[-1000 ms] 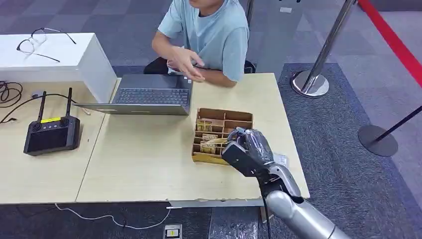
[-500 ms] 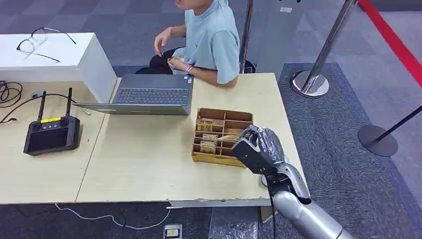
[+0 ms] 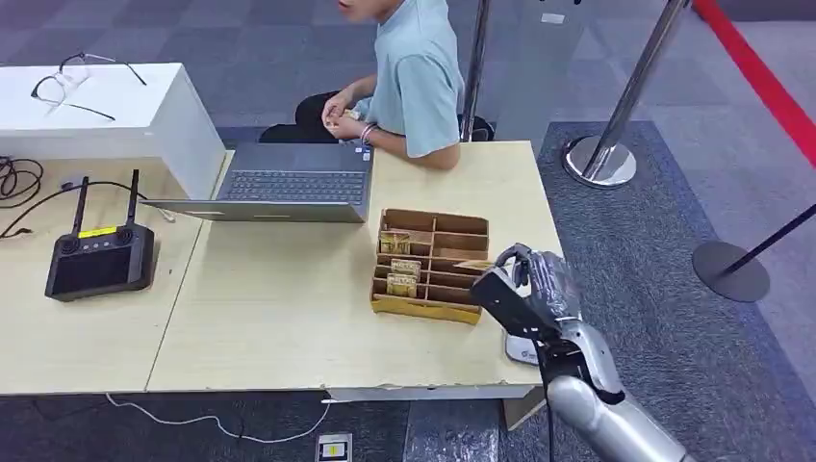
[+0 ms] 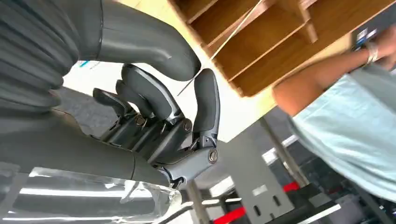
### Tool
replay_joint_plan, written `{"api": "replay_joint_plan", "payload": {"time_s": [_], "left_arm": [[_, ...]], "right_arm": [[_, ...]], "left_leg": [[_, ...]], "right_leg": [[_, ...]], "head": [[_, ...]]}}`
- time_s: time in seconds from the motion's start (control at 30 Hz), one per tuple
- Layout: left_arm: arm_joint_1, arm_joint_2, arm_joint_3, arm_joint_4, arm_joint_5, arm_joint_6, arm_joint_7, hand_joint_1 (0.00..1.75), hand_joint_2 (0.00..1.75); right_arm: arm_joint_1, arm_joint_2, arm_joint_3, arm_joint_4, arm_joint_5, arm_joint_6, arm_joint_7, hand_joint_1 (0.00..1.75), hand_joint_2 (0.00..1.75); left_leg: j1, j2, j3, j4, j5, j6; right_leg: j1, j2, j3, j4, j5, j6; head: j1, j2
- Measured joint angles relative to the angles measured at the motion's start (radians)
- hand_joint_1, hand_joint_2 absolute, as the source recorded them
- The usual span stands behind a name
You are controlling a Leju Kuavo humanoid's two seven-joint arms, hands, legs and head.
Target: Pass the card to the sensor for recognition and then transmit it.
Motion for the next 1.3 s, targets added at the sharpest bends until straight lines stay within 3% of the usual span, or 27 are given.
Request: {"api": "replay_joint_plan", "payload": {"time_s": [0.4, 0.93, 1.3], "left_arm": [[0.000, 0.000, 0.000, 0.000, 0.002, 0.003, 0.008, 0.00, 1.75], [0.000, -0.001, 0.000, 0.000, 0.011, 0.005, 0.008, 0.00, 1.75], [0.000, -0.003, 0.000, 0.000, 0.022, 0.013, 0.008, 0.00, 1.75]], "right_arm": [[0.080, -0.041, -0.071, -0.040, 0.157, 0.001, 0.095, 1.75, 1.75], [0.160, -0.059, -0.125, -0.083, 0.185, 0.001, 0.108, 1.75, 1.75], [0.203, -0.058, -0.137, -0.076, 0.131, -0.022, 0.095, 1.75, 1.75]], "left_leg": [[0.000, 0.000, -0.001, 0.000, 0.000, 0.000], [0.000, 0.000, -0.002, 0.000, 0.000, 0.000], [0.000, 0.000, -0.003, 0.000, 0.000, 0.000]], "right_leg": [[0.000, 0.000, -0.001, 0.000, 0.000, 0.000], [0.000, 0.000, -0.002, 0.000, 0.000, 0.000], [0.000, 0.000, -0.002, 0.000, 0.000, 0.000]], "head": [[0.000, 0.000], [0.000, 0.000], [0.000, 0.000]]}}
